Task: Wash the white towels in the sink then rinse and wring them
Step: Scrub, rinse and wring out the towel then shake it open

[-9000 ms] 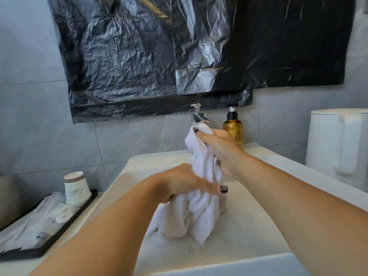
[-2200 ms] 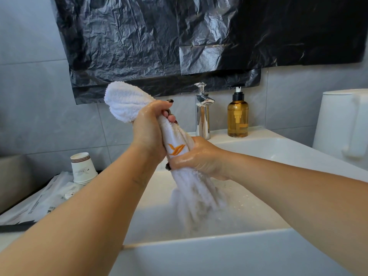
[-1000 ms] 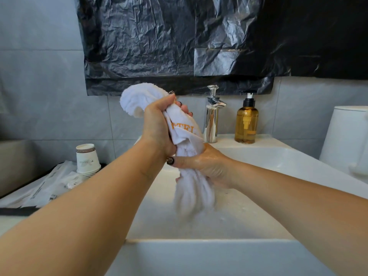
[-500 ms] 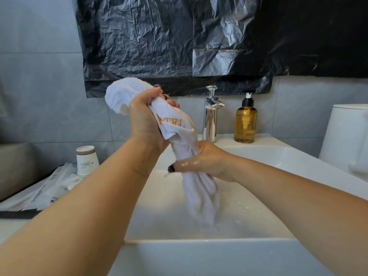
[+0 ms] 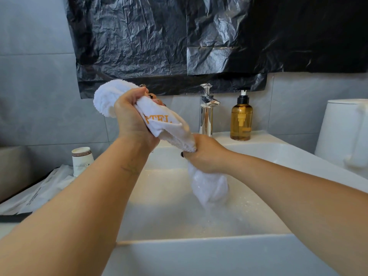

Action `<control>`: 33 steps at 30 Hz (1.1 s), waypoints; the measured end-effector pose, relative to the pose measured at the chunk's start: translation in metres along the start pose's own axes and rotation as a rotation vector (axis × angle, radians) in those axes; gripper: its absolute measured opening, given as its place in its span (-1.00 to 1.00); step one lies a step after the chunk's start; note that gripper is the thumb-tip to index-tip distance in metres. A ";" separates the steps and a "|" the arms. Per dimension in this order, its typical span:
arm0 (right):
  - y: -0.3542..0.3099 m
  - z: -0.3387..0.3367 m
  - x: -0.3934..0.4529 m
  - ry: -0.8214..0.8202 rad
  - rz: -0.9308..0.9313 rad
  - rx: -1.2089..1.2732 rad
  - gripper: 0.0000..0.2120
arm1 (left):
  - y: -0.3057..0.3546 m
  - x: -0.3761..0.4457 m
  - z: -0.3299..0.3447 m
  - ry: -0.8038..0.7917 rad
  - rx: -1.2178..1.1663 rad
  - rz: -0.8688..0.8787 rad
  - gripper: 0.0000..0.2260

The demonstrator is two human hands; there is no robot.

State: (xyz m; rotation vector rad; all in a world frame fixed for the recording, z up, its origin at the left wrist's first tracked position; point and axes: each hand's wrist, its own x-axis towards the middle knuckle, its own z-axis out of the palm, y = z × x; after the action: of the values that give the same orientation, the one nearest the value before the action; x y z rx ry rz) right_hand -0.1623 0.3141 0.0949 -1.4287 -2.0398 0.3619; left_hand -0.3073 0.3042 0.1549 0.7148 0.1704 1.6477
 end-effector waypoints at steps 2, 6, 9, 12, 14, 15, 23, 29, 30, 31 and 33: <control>0.001 -0.007 0.001 0.047 -0.008 -0.028 -0.88 | 0.002 0.001 0.000 -0.012 -0.018 0.007 -0.77; -0.001 -0.018 -0.003 -0.113 0.171 -0.129 -0.63 | 0.008 0.002 0.000 -0.013 -0.038 0.050 -0.77; 0.005 -0.020 -0.003 -0.214 0.294 -0.132 -0.62 | 0.007 0.001 0.000 0.002 -0.031 0.049 -0.77; 0.013 -0.022 0.000 -0.210 0.316 0.098 -0.70 | 0.004 -0.001 0.002 -0.011 0.010 0.031 -0.77; 0.018 -0.022 0.000 -0.166 0.298 0.273 -0.73 | 0.002 -0.001 0.002 -0.023 0.046 0.030 -0.79; 0.019 -0.021 0.000 -0.126 0.281 0.310 -0.77 | 0.002 -0.001 0.002 -0.026 0.059 0.030 -0.79; 0.012 -0.027 0.004 0.190 0.214 0.005 -0.74 | 0.007 0.003 -0.002 0.007 0.253 -0.083 -0.85; 0.016 -0.056 -0.010 -0.240 0.434 0.271 -0.66 | -0.001 -0.001 -0.005 -0.123 0.835 -0.376 -0.87; 0.019 -0.064 -0.011 -0.316 0.436 0.378 -0.63 | -0.005 -0.003 -0.007 -0.168 0.971 -0.437 -0.84; 0.023 -0.070 -0.011 -0.352 0.427 0.470 -0.62 | -0.008 -0.005 -0.008 -0.213 1.100 -0.486 -0.79; 0.030 -0.077 -0.009 -0.350 0.367 0.608 -0.66 | -0.015 -0.006 -0.011 -0.272 1.267 -0.533 -0.65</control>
State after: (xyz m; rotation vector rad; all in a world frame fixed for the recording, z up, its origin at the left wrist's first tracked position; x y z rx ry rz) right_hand -0.0898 0.3076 0.1346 -1.3939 -1.6744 1.3406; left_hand -0.3005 0.3048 0.1366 1.6371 1.1557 0.7657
